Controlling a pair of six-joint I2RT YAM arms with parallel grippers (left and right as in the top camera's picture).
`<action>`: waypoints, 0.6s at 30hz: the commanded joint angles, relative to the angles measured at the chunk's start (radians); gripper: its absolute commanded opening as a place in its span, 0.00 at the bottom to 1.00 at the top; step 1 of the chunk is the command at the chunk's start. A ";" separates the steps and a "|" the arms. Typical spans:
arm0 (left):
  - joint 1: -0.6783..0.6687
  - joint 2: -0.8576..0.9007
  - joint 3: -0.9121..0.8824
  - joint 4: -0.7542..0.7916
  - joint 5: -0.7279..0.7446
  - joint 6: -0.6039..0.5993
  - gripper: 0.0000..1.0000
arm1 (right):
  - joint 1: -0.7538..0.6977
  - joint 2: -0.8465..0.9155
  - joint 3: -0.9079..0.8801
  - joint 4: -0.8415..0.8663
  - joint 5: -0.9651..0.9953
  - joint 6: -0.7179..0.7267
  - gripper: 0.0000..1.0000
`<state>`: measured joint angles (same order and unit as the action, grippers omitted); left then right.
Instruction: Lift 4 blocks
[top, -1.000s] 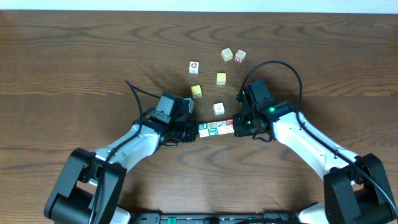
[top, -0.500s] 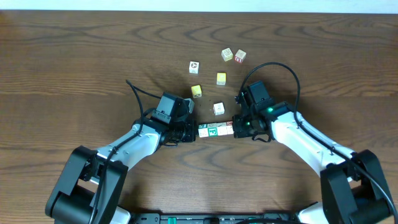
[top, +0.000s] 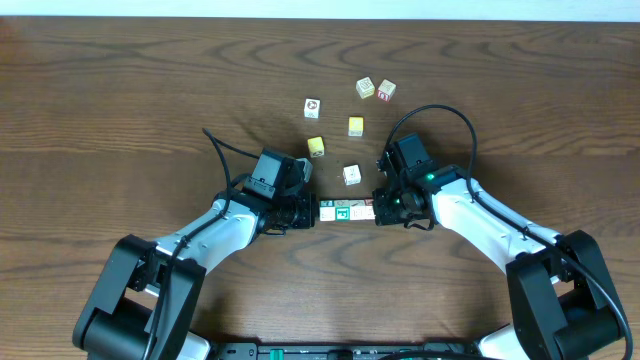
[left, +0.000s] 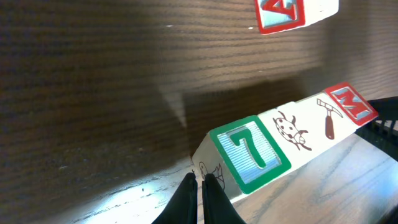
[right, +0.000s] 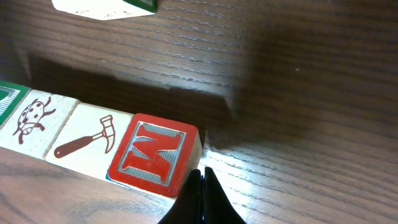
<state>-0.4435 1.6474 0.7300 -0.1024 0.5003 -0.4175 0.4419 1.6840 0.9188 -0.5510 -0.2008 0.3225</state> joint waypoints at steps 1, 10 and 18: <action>-0.034 -0.001 0.010 -0.008 0.043 0.021 0.07 | 0.045 0.002 -0.003 0.021 -0.162 0.003 0.01; -0.044 -0.001 -0.017 -0.013 0.029 0.021 0.07 | 0.079 0.002 -0.040 0.060 -0.129 0.025 0.01; -0.047 -0.001 -0.019 -0.018 -0.019 0.021 0.07 | 0.083 0.002 -0.040 0.040 -0.067 0.029 0.01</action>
<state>-0.4595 1.6474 0.7147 -0.1280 0.4458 -0.4141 0.4801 1.6840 0.8768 -0.5125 -0.1940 0.3378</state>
